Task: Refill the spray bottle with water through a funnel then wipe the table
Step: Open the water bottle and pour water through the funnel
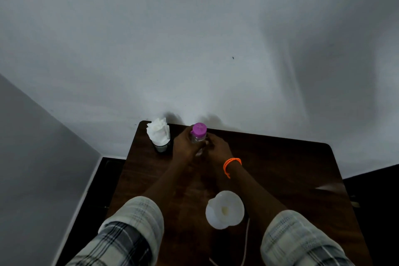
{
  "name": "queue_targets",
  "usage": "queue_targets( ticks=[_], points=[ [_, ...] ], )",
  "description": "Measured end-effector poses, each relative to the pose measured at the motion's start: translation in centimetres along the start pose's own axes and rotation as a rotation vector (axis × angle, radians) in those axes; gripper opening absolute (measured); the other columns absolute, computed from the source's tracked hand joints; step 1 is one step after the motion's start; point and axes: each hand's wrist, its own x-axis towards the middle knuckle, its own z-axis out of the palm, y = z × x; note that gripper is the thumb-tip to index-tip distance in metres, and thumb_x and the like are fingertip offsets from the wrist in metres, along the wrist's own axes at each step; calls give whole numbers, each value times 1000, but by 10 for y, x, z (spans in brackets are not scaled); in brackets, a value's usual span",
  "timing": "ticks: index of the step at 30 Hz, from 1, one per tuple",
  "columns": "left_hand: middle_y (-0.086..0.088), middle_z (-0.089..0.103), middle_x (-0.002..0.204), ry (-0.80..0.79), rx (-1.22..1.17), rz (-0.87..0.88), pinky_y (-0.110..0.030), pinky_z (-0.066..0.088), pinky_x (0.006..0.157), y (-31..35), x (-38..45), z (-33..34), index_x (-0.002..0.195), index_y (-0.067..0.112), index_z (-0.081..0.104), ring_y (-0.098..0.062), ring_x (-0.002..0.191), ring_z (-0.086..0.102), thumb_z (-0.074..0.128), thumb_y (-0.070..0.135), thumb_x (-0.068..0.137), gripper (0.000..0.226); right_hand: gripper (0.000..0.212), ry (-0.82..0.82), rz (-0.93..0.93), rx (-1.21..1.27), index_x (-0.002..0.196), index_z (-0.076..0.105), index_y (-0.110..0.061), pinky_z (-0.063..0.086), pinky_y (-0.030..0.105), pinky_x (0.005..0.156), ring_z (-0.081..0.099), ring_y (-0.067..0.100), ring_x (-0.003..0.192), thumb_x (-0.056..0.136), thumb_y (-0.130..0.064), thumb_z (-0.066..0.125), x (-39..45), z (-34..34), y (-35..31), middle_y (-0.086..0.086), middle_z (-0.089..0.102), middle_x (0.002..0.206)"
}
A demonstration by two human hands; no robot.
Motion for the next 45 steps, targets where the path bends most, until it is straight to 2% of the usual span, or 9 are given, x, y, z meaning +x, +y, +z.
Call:
queue_targets(
  ticks=[2,6,13,21,27,31,37,42,45],
  points=[
    [9,77,92,-9,40,0,-29,58,79,-6,7,2,103,26,73,-1,87,71,91,43,63,47,51,5,7,1,127,68,-26,42,19,90,67,17,112,78,-19,77,5,1,2,-1,73,122],
    [5,78,88,6,109,27,-35,59,75,-1,11,0,97,23,76,-5,81,72,92,36,65,38,52,17,-18,29,123,71,-26,47,22,89,69,15,107,72,-21,80,5,-2,2,-1,76,115],
    [11,76,76,20,49,70,-15,50,62,47,2,-9,88,26,78,4,70,69,93,43,62,35,53,113,-95,169,120,70,-20,43,0,74,62,-21,87,71,-12,87,-16,-24,-12,-10,74,100],
    [11,77,77,-15,-81,193,-39,61,71,117,-19,-21,88,31,78,-4,73,73,90,56,61,38,48,255,-257,290,115,72,-18,53,14,79,71,0,92,71,-5,87,-58,-78,-49,-9,76,100],
    [-6,78,101,-235,-418,137,-52,56,97,163,-38,-40,113,21,76,-24,100,74,89,32,73,43,40,227,-317,350,107,75,-20,59,28,82,74,10,92,70,-19,92,-107,-124,-75,-6,79,97],
    [-11,72,125,-394,-681,95,-44,52,106,190,-52,-57,129,13,67,-24,118,66,78,20,84,48,37,184,-350,339,103,77,-20,60,40,86,75,16,90,69,-19,92,-134,-148,-82,-2,80,95],
    [-11,63,140,-633,-696,154,-38,50,103,211,-67,-68,141,6,55,-23,128,60,62,7,97,45,38,54,-360,391,106,78,-14,59,49,92,75,28,96,70,-12,91,-167,-173,-91,8,79,100],
    [-21,50,150,-840,-710,183,-52,39,115,222,-81,-74,149,3,43,-38,141,46,64,13,92,62,34,-98,-353,427,106,78,-9,58,44,94,74,31,98,74,-1,86,-190,-180,-95,15,78,102],
    [-23,55,142,-849,-733,189,-52,36,114,225,-89,-73,139,4,53,-38,135,50,69,11,88,54,32,-109,-355,434,105,77,-7,58,45,93,74,34,98,75,-2,86,-199,-178,-95,17,78,101]
  ],
)
